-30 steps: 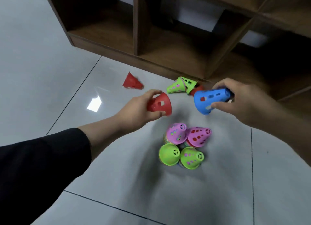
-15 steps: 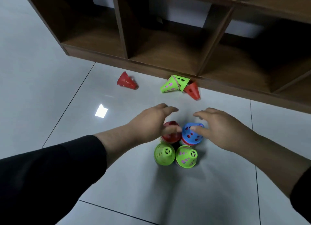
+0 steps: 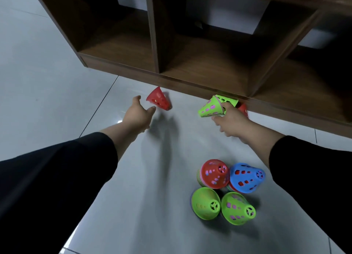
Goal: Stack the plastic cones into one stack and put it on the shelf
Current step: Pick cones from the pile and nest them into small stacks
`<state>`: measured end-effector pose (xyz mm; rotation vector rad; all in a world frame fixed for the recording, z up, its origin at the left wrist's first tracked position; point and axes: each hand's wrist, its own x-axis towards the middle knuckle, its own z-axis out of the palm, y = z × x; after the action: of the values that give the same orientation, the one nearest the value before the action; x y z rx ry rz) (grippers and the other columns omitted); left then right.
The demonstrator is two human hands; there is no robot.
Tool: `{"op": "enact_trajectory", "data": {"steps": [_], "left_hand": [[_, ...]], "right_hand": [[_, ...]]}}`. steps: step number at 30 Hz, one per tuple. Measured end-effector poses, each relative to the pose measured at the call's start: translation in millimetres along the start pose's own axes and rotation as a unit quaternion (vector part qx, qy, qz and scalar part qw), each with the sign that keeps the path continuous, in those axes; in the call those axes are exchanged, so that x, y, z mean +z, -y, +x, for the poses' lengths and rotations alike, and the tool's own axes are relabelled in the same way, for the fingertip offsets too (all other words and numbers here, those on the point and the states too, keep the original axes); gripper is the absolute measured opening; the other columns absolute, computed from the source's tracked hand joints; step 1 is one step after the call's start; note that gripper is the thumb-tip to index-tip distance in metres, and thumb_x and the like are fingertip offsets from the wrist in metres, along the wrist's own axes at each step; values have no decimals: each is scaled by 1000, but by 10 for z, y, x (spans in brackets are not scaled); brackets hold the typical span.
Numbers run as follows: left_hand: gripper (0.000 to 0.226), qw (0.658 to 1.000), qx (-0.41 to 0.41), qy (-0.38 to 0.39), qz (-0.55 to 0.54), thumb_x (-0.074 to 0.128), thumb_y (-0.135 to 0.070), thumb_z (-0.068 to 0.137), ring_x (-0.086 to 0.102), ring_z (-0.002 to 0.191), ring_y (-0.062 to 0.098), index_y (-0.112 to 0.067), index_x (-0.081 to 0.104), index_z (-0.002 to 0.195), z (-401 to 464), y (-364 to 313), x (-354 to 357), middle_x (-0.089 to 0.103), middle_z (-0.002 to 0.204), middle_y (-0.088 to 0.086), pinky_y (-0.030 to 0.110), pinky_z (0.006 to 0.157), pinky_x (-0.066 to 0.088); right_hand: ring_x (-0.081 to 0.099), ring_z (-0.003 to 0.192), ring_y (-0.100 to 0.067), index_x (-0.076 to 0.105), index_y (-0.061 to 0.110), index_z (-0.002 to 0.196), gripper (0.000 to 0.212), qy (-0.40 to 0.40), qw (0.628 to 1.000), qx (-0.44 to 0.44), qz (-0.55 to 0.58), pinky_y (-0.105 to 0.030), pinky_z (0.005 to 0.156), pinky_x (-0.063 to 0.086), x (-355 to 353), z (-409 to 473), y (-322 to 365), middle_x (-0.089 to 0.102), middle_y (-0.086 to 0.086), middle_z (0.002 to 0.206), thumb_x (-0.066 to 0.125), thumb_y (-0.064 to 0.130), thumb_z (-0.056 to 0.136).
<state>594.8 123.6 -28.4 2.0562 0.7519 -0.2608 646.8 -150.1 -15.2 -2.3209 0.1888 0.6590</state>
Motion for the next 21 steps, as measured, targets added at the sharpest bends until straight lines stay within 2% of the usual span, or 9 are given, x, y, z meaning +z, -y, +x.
{"op": "enact_trajectory", "data": {"steps": [3, 6, 8, 9, 10, 11, 14, 17, 21], "left_hand": [[70, 998, -20, 21, -58, 53, -39, 98, 71, 81, 33, -28, 14, 155, 151, -116, 17, 68, 99, 16, 38, 69, 58], [71, 996, -36, 36, -78, 53, -39, 99, 71, 81, 31, -30, 12, 156, 294, -183, 46, 68, 100, 16, 35, 65, 58], [67, 994, -48, 50, -85, 51, -39, 100, 70, 78, 30, -29, 15, 155, 345, -200, 60, 68, 101, 16, 35, 64, 57], [62, 993, -54, 60, -87, 50, -39, 101, 69, 77, 29, -27, 20, 154, 351, -203, 67, 68, 100, 16, 36, 66, 58], [54, 992, -59, 71, -89, 48, -37, 102, 68, 75, 29, -23, 28, 150, 349, -197, 77, 68, 99, 17, 38, 69, 58], [43, 991, -64, 80, -91, 47, -36, 103, 67, 73, 29, -19, 39, 142, 343, -183, 91, 68, 98, 17, 39, 70, 57], [23, 990, -66, 75, -104, 43, -27, 103, 64, 68, 27, -11, 58, 112, 303, -153, 155, 67, 92, 17, 32, 63, 53], [21, 988, -63, 80, -119, 46, -21, 102, 62, 64, 26, -9, 63, 100, 227, -74, 226, 68, 86, 16, 27, 56, 50], [18, 988, -45, 73, -132, 53, -27, 101, 67, 69, 28, -11, 59, 99, 74, 47, 262, 73, 92, 19, 36, 68, 52]], "right_hand": [[55, 67, -25, 35, 26, 134, 41, -3, 995, 58, 77, -27, 51, 40, 92, 208, 49, 59, -13, 98, 54, 28, 98], [59, 71, -28, 33, 27, 136, 43, -41, 994, 77, 71, -28, 53, 43, 116, 328, 82, 63, -15, 108, 52, 32, 98], [56, 74, -25, 44, 22, 128, 29, -1, 989, 108, 103, -27, 56, 41, 124, 331, 135, 63, -10, 108, 44, 34, 102], [54, 73, -21, 50, 19, 117, 22, 27, 986, 119, 110, -26, 58, 40, 128, 314, 162, 62, -8, 103, 39, 34, 104], [52, 72, -18, 52, 19, 106, 20, 47, 985, 126, 112, -26, 59, 39, 139, 291, 185, 61, -5, 97, 36, 33, 105], [51, 70, -16, 52, 20, 104, 20, 52, 983, 132, 120, -26, 60, 38, 164, 273, 200, 60, -4, 95, 36, 31, 106], [55, 74, -17, 50, 19, 113, 19, 38, 982, 124, 135, -29, 66, 43, 247, 260, 179, 61, -6, 107, 37, 31, 105], [60, 87, -23, 50, 23, 110, 19, 30, 986, 107, 121, -37, 77, 51, 293, 192, 122, 64, -11, 117, 39, 37, 104], [63, 98, -22, 54, 20, 116, 33, 37, 982, 92, 158, -43, 86, 57, 257, 10, 33, 62, -10, 118, 49, 49, 99]]}}
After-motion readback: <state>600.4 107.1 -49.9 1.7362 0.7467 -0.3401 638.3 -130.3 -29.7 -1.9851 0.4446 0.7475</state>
